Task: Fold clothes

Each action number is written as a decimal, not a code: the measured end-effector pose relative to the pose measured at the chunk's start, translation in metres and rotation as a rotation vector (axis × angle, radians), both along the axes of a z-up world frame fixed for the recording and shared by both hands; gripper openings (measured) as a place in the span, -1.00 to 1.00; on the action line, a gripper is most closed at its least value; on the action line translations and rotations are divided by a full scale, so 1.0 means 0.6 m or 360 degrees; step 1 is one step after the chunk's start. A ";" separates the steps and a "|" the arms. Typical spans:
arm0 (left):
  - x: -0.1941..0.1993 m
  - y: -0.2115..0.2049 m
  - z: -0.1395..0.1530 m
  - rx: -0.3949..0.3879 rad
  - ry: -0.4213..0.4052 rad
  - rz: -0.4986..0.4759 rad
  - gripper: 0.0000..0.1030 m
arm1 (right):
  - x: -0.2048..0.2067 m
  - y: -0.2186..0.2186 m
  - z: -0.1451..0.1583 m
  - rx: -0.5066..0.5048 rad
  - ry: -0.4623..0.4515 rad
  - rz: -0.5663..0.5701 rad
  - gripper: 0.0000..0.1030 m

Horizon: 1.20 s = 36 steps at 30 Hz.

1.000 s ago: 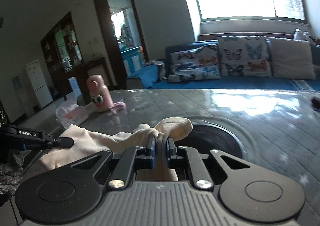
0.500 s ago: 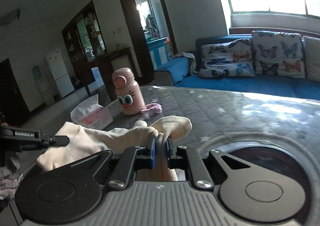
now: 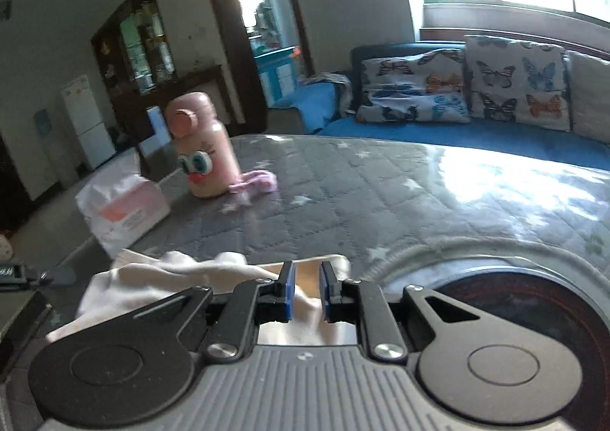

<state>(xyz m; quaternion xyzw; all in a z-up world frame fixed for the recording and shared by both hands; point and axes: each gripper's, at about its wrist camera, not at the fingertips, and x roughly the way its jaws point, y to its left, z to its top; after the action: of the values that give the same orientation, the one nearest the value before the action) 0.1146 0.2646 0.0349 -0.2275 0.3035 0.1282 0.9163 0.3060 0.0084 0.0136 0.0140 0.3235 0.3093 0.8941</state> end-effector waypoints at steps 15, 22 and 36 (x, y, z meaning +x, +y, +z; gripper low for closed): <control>0.131 -0.032 -0.058 -0.0035 0.0108 -0.0199 -0.47 | 0.043 0.102 -0.063 -0.0071 0.0145 0.0168 -0.74; 0.125 -0.036 -0.058 -0.0012 0.0121 -0.0194 -0.47 | 0.036 0.099 -0.044 -0.0070 0.0107 0.0207 -0.60; 0.029 -0.129 -0.037 0.0054 0.0073 -0.0374 -0.38 | -0.109 0.057 -0.007 -0.0203 -0.0070 0.0371 -0.29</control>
<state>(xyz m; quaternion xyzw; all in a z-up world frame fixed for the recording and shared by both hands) 0.1320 0.1870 0.0129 -0.1718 0.3467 0.0304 0.9216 0.2408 0.0426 0.0092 -0.0875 0.3222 0.3900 0.8581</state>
